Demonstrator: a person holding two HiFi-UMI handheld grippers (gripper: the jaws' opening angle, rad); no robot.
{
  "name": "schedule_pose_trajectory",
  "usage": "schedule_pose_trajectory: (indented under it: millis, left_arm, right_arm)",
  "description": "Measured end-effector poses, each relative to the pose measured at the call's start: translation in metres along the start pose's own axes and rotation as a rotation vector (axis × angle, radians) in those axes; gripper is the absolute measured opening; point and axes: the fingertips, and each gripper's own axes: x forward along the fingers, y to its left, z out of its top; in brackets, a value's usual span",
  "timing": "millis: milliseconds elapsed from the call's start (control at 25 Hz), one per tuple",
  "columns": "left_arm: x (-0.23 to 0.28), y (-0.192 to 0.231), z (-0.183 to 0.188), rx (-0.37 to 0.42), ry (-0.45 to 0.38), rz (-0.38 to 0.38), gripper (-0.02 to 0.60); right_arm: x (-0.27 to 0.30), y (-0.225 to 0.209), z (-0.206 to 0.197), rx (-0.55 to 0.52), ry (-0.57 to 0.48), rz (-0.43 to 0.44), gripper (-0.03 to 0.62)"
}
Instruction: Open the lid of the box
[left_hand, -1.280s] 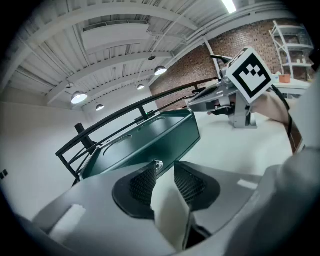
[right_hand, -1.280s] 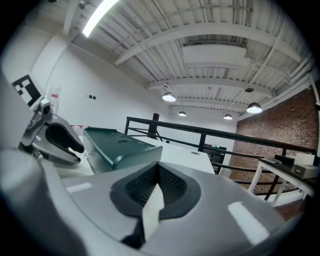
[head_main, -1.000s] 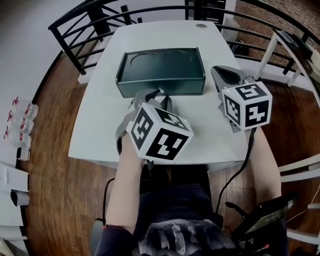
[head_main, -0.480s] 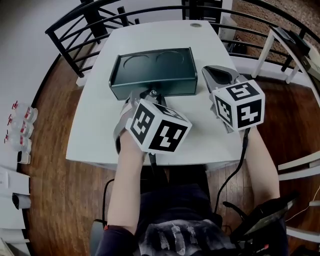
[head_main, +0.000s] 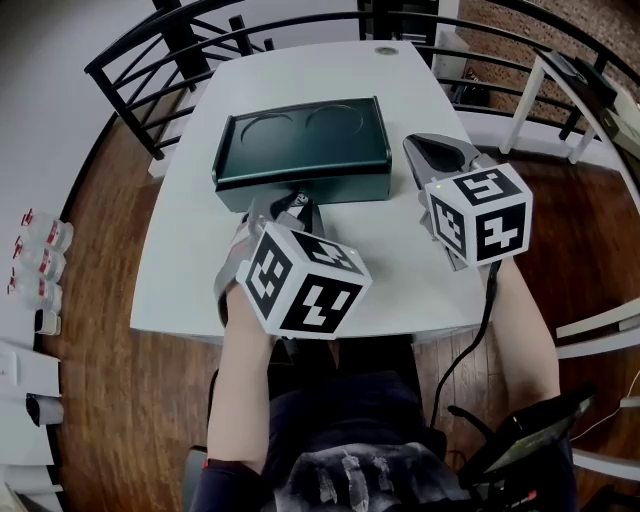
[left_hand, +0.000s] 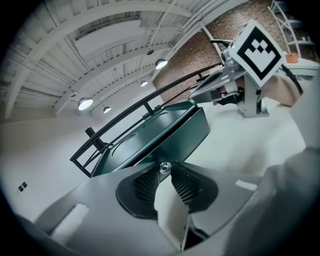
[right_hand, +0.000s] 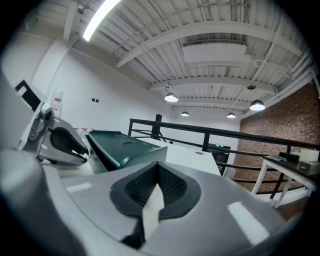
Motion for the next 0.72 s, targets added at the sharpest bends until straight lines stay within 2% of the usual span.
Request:
schedule_pose_trajectory:
  millis: [720]
  left_arm:
    - [-0.064,-0.030,-0.028,0.024,-0.087,-0.159,0.086]
  right_arm:
    - [0.000,-0.009,-0.001,0.051,-0.004,-0.016,0.002]
